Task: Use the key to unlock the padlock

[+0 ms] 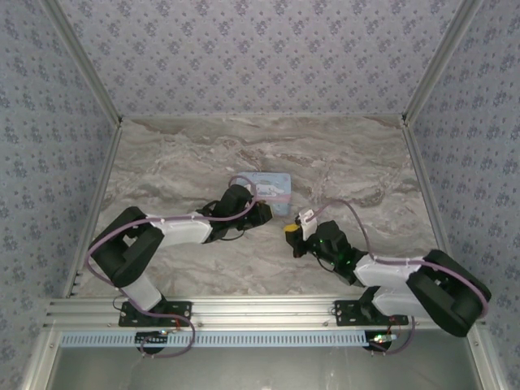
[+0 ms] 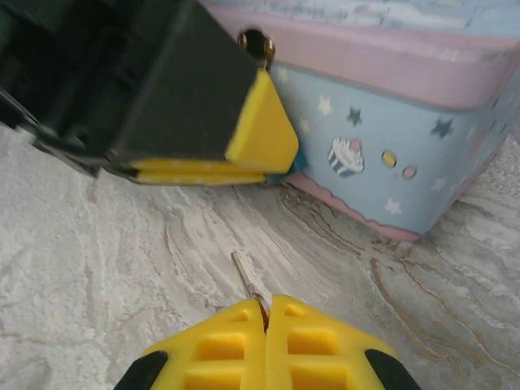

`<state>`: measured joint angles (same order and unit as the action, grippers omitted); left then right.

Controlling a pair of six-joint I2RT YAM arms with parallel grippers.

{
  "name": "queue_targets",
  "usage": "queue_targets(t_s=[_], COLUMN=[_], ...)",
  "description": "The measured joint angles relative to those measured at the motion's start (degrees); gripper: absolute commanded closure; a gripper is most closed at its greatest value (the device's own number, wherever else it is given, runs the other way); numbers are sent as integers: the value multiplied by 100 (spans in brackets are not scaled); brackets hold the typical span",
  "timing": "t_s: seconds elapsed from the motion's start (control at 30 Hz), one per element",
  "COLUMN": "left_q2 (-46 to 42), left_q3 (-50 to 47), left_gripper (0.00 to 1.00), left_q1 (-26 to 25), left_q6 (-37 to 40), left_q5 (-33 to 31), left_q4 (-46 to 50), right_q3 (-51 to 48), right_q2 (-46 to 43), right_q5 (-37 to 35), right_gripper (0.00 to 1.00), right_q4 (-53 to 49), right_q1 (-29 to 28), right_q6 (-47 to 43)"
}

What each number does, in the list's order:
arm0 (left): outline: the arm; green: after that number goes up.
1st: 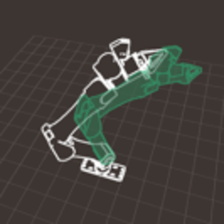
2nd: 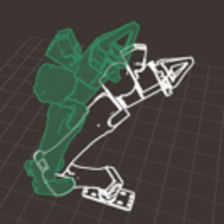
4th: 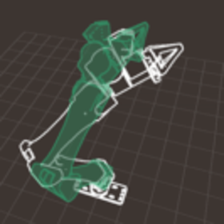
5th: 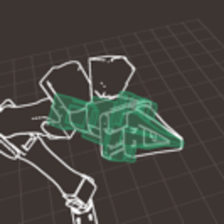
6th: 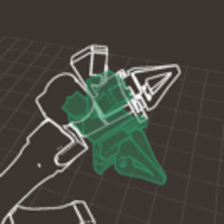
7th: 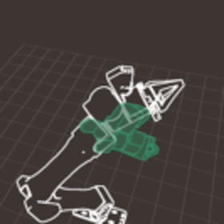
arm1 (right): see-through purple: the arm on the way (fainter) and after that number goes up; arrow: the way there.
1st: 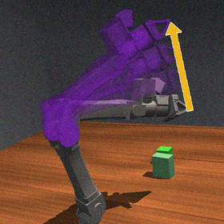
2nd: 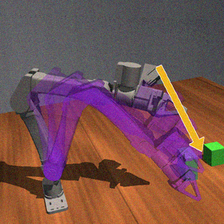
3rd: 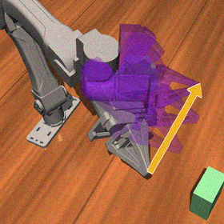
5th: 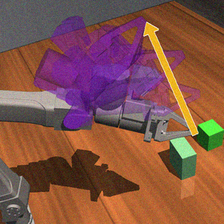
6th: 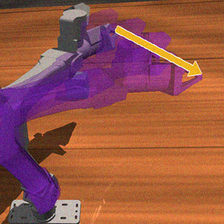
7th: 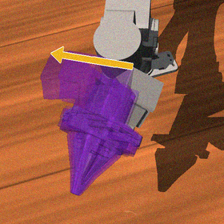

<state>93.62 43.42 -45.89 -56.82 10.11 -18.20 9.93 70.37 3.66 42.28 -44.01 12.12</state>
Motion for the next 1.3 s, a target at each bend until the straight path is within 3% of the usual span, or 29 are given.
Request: queue_targets(t_s=[0.27, 0.7, 1.3], left_q2=[-129, -138, -138], left_q3=[0, 0, 0], left_gripper=[75, 75, 75], left_q1=[0, 0, 0], left_q6=[-136, -203, -378], left_q5=[0, 0, 0], left_q4=[15, 15, -4], right_q3=[63, 173, 470], right_q2=[1204, 1912, 2597], right_q5=[199, 798, 1344], right_gripper=[100, 100, 100], right_q4=[955, 2061, 2809], right_q1=[186, 721, 927], right_q6=[-61, 55, 402])
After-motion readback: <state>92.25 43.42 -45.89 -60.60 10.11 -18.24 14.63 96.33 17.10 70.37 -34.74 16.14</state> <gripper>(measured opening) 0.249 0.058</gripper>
